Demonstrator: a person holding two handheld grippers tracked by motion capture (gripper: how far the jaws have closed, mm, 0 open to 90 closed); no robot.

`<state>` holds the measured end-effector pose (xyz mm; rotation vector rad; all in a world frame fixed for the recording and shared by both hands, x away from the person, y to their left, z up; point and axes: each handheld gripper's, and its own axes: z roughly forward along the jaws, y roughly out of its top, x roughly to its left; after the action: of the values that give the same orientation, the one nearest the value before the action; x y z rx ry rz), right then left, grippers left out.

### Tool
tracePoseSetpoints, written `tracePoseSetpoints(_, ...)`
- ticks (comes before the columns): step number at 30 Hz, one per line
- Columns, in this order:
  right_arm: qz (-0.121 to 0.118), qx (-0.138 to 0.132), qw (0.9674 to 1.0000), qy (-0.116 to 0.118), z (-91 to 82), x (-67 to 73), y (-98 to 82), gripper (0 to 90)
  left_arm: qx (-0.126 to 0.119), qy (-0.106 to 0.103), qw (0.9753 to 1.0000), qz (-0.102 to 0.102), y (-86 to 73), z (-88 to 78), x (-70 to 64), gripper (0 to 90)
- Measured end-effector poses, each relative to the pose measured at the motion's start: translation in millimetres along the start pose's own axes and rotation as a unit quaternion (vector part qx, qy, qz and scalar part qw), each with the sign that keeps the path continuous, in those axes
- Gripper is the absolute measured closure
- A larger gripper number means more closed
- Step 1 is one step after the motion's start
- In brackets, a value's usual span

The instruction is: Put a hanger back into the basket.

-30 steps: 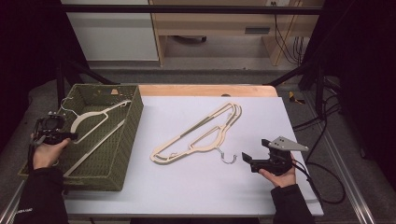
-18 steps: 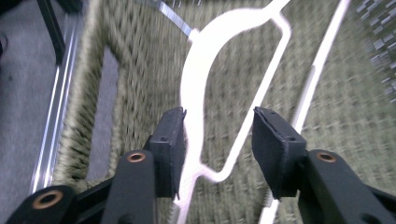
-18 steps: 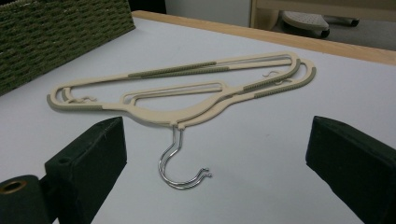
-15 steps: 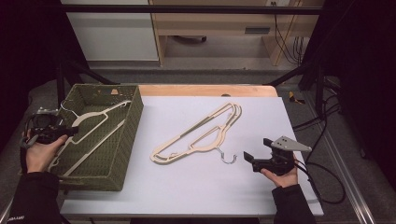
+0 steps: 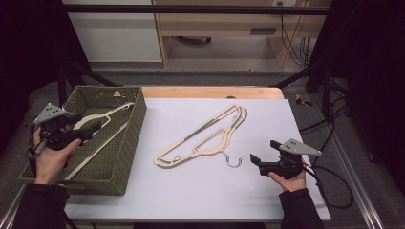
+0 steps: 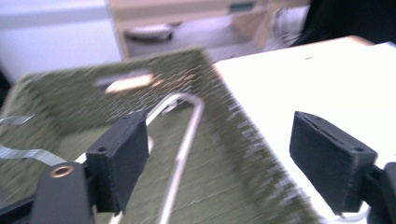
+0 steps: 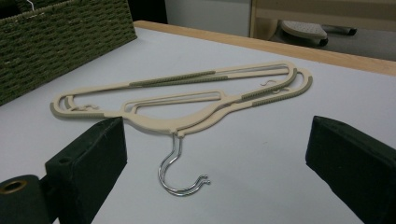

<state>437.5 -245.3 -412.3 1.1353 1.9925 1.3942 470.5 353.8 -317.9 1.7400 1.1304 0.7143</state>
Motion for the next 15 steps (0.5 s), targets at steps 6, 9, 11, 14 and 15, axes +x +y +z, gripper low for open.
tracePoseSetpoints(6, 0.003, -0.004, 1.0, 0.001, -0.8, -0.1, 0.3, 6.2, -0.036, -0.047, 0.9979, 0.026, 7.0, 4.1, -44.5, 11.2)
tracePoseSetpoints(9, 0.006, -0.006, 1.0, 0.002, -0.7, -0.1, 0.6, 6.4, -0.039, -0.07, 0.996, 0.039, 7.3, 9.3, -65.1, 9.3)
tracePoseSetpoints(11, 0.013, -0.007, 0.9999, 0.005, -0.1, 0.3, 0.8, 6.3, -0.044, -0.085, 0.9946, 0.041, 6.3, 13.5, -77.7, 9.0)
tracePoseSetpoints(14, 0.013, -0.005, 0.9999, 0.008, 0.5, 0.1, 0.7, 6.2, -0.042, -0.108, 0.9919, 0.052, 3.4, 19.9, -94.8, 8.6)
tracePoseSetpoints(15, 0.011, -0.005, 0.9999, 0.009, 0.8, 0.1, 0.7, 6.1, -0.041, -0.115, 0.991, 0.057, 2.1, 21.8, -100.0, 8.3)
